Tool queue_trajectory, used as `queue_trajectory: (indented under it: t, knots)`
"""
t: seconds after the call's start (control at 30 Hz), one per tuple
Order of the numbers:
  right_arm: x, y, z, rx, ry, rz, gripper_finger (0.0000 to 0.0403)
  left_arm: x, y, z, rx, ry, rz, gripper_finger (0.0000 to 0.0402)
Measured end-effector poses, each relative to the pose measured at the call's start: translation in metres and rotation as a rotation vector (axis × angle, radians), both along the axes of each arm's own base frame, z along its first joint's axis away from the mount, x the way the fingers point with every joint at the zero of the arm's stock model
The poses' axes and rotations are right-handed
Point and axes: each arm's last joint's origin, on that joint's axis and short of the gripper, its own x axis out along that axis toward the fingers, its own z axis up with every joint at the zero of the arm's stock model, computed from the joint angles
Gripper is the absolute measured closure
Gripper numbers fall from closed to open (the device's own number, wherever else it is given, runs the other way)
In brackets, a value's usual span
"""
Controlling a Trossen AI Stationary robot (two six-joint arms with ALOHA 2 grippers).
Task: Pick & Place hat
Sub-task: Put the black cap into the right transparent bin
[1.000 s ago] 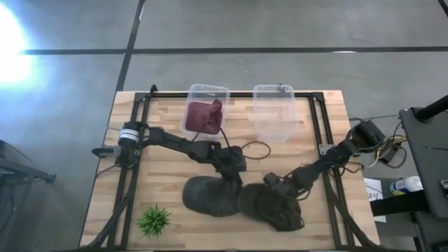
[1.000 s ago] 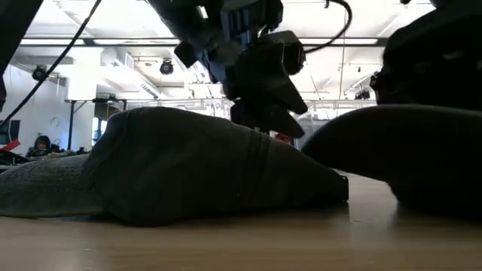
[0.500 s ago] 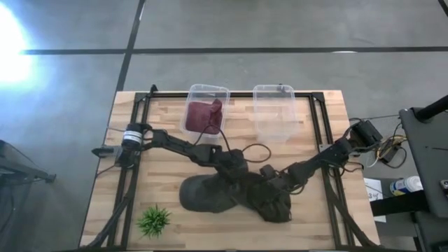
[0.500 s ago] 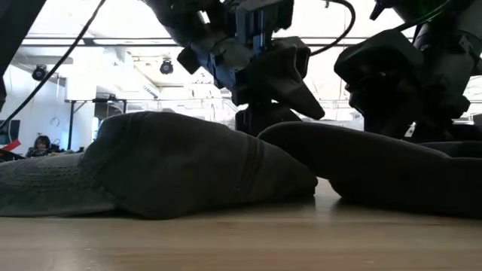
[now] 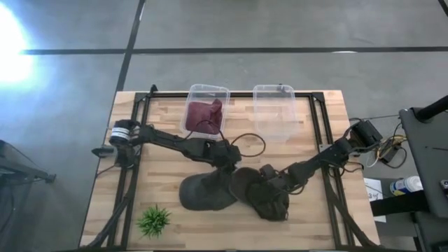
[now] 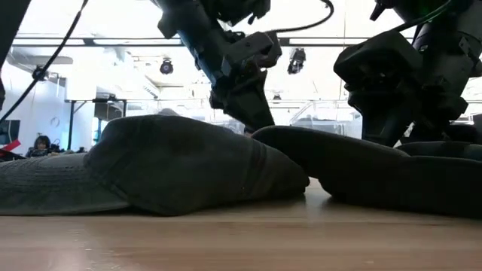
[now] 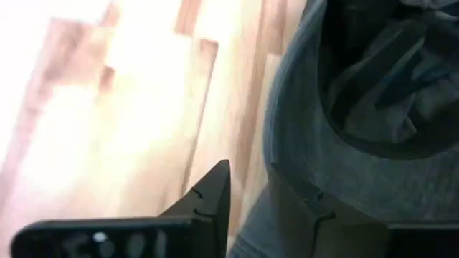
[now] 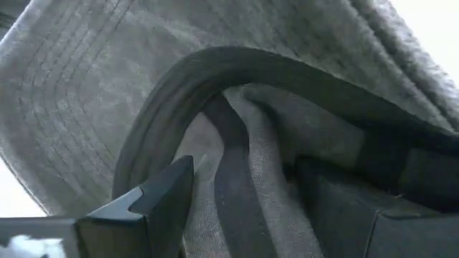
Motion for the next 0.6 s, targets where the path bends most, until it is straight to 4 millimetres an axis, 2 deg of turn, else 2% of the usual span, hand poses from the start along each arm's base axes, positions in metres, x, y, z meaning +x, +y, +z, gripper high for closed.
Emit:
queue_trajectory:
  t: [0.13,0.2,0.33,0.43,0.6]
  knots:
    - [0.0,0.0,0.0,0.0,-0.001,0.004,0.0156,-0.004,0.0,0.016,0.037,-0.048,-0.032,0.0266]
    - [0.0,0.0,0.0,-0.001,-0.001,0.007,0.0156,-0.004,0.0,0.018,0.041,-0.059,-0.044,0.0245]
    - [0.0,0.0,0.0,-0.009,-0.001,0.021,0.0156,0.002,0.001,0.006,0.004,-0.078,-0.108,0.0223]
    - [0.0,0.0,0.0,-0.01,-0.001,0.024,0.0156,0.007,0.004,-0.006,-0.065,-0.068,-0.147,0.0221]
    - [0.0,0.0,0.0,-0.011,-0.001,0.027,0.0156,0.011,0.007,-0.021,-0.071,-0.03,-0.14,0.022]
